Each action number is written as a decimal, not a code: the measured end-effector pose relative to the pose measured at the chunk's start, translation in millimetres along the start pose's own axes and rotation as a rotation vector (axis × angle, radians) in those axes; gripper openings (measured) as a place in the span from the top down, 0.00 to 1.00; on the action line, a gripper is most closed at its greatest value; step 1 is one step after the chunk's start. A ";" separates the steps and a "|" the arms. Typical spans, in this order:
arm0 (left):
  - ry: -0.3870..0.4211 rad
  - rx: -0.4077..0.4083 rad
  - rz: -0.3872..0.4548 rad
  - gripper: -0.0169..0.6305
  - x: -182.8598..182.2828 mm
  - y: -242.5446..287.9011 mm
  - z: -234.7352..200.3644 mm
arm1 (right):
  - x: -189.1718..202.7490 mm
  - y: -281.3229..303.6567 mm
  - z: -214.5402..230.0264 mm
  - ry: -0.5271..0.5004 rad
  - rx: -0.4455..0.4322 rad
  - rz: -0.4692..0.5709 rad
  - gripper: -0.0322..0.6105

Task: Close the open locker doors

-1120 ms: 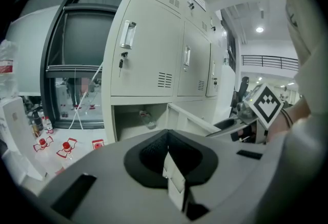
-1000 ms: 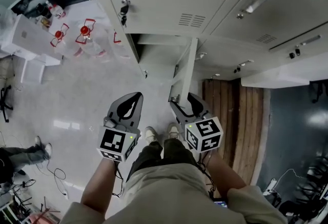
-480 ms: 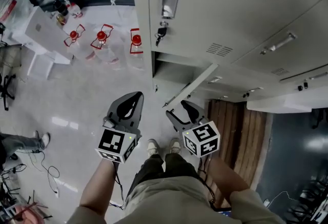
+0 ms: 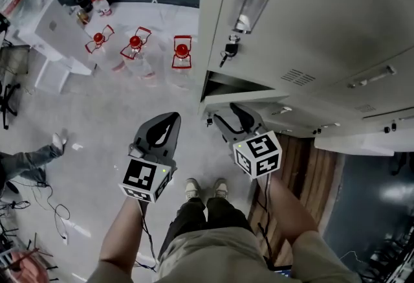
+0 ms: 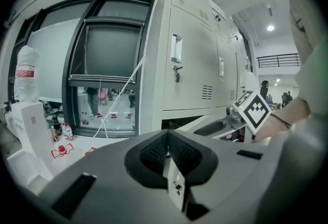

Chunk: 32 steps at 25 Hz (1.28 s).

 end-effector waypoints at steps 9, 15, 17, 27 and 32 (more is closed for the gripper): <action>0.009 -0.021 0.015 0.96 11.8 8.8 -13.1 | 6.0 25.7 45.6 -0.052 0.090 0.026 0.62; 0.014 -0.024 0.009 0.96 15.6 11.9 -8.5 | 26.6 21.7 72.1 -0.006 0.154 0.003 0.69; 0.016 -0.025 0.010 0.96 13.8 13.5 -4.0 | 28.8 15.9 75.7 0.050 0.158 0.020 0.66; 0.074 -0.041 0.047 0.96 -26.4 -4.8 36.5 | -19.6 -49.5 50.6 0.120 0.061 0.124 0.72; 0.112 -0.043 0.076 0.96 -56.9 -25.7 62.2 | -58.6 -100.5 35.0 0.080 0.046 0.189 0.77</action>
Point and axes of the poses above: the fingertips, and each gripper's own axes: y forward along the fingers, z to its right, x out of its underside, the point moved 5 cm from there along -y, backward along the fingers, and after that the axes turned 10 degrees about -y, right-handed, at the moved point
